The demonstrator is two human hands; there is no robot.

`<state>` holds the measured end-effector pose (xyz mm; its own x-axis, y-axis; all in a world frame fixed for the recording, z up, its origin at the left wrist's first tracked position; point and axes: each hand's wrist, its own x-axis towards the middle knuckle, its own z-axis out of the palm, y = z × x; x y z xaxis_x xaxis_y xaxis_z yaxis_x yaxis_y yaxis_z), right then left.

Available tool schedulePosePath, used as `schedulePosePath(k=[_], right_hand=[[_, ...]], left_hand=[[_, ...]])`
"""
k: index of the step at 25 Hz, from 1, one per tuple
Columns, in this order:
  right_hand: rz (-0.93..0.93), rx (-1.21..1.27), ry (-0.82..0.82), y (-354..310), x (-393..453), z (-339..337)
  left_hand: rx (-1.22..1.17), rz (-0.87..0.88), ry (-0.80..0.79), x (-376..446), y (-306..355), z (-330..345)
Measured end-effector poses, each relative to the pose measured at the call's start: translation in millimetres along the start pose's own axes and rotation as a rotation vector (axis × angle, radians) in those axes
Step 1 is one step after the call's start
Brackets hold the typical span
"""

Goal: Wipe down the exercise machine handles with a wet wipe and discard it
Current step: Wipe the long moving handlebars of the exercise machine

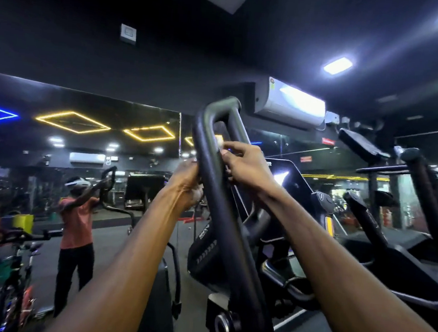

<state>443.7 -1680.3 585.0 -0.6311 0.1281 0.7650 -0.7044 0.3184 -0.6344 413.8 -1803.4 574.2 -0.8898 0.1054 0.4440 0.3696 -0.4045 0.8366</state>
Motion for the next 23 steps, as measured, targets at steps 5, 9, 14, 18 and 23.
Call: schedulePosePath(k=[5, 9, 14, 18, 23], right_hand=[[0.076, -0.035, 0.271, -13, 16, 1], [0.06, -0.041, 0.53, -46, 43, -5], [0.073, -0.16, 0.507, -76, 64, 20], [0.063, -0.112, 0.448, -63, 65, 25], [0.039, -0.054, 0.396, -54, 58, 19]], left_hand=[[0.096, 0.102, -0.028, 11, 10, -7], [-0.081, 0.156, 0.005, 18, 24, -3], [-0.021, 0.186, 0.13, 16, 30, 5], [-0.025, 0.209, 0.134, 12, 28, 2], [0.034, 0.229, 0.182, 14, 27, 3]])
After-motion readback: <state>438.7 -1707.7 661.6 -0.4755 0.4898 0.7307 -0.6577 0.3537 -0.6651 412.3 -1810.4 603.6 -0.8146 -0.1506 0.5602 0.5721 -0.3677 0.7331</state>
